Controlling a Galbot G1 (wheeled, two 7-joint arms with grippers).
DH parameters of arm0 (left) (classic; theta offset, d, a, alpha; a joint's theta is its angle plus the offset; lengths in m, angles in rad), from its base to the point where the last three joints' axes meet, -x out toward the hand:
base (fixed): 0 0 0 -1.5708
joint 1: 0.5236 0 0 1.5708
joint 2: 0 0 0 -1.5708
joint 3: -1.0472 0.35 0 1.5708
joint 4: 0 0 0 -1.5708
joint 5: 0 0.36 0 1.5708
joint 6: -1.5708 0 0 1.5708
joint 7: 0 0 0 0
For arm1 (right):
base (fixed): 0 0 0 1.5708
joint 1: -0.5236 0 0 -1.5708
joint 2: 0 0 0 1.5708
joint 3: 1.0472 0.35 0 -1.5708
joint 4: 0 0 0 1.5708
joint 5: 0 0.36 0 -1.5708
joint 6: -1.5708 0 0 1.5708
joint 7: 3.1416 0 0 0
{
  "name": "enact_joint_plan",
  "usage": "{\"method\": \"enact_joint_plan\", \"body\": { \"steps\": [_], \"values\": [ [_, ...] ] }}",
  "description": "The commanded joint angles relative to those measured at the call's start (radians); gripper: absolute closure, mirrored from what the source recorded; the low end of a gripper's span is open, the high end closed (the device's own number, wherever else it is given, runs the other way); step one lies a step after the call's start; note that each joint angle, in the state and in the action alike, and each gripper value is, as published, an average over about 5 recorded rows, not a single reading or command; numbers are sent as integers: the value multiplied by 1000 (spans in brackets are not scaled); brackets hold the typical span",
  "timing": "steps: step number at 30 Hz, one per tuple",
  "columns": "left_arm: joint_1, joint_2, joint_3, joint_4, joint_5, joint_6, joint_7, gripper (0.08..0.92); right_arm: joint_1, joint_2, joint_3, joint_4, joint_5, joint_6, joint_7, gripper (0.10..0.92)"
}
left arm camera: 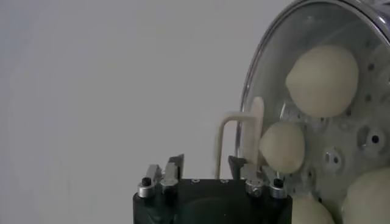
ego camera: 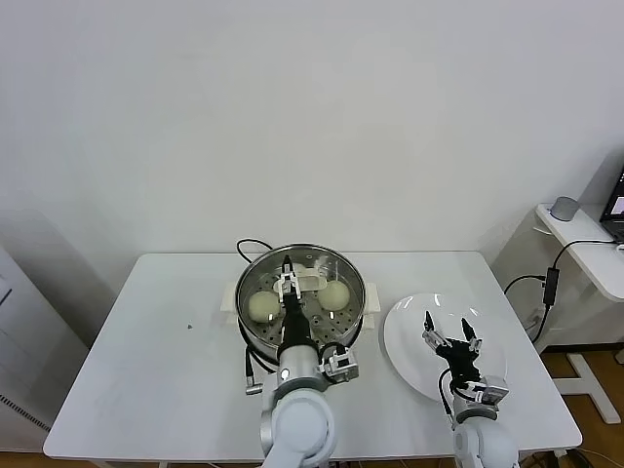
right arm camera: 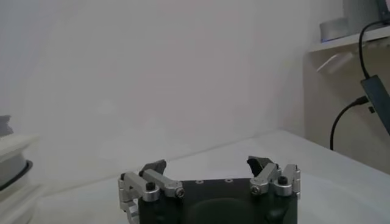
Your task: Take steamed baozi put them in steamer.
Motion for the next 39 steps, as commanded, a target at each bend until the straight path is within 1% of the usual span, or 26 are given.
{"method": "enact_joint_plan", "body": {
  "steps": [1, 4, 6, 8, 11, 14, 16, 19, 23, 27, 30, 35, 39],
  "values": [
    [93, 38, -15, -157, -7, 49, 24, 203, -2, 1, -1, 4, 0, 2, -1, 203],
    [116, 55, -44, -200, -24, 49, 12, 181, -8, 4, -2, 14, 1, 2, -6, 203],
    [134, 73, -83, -237, -62, 49, -15, 178, -16, 6, -2, 29, 1, -4, -14, 203],
    [148, 94, -138, -280, -157, 44, -45, 177, -28, 7, -3, 49, -1, -15, -26, 203],
    [154, 132, -260, -350, -392, -1, -93, 177, -48, 5, -6, 81, -3, -26, -61, 203],
    [153, 159, -408, -372, -667, -130, -177, 177, -64, 5, -9, 106, -2, -18, -96, 203],
    [158, 160, -526, -372, -870, -235, -207, 177, -68, 7, -10, 110, -4, 3, -119, 203],
    [171, 141, -682, -368, -1125, -335, -195, 177, -69, 10, -10, 108, -17, 39, -148, 203],
    [214, 144, -811, -334, -1397, -449, -172, 177, -87, 12, -10, 143, -34, 15, -157, 203],
    [270, 157, -859, -273, -1569, -597, -157, 177, -111, 13, -16, 187, -36, -28, -148, 203],
    [308, 155, -859, -227, -1629, -675, -164, 177, -136, 11, -18, 216, -36, -51, -127, 203],
    [360, 146, -848, -174, -1655, -741, -189, 177, -201, -21, -25, 258, -10, -68, -89, 203],
    [412, 134, -838, -138, -1625, -787, -207, 177, -250, -39, -25, 281, -9, -93, -78, 203]
  ]
}}
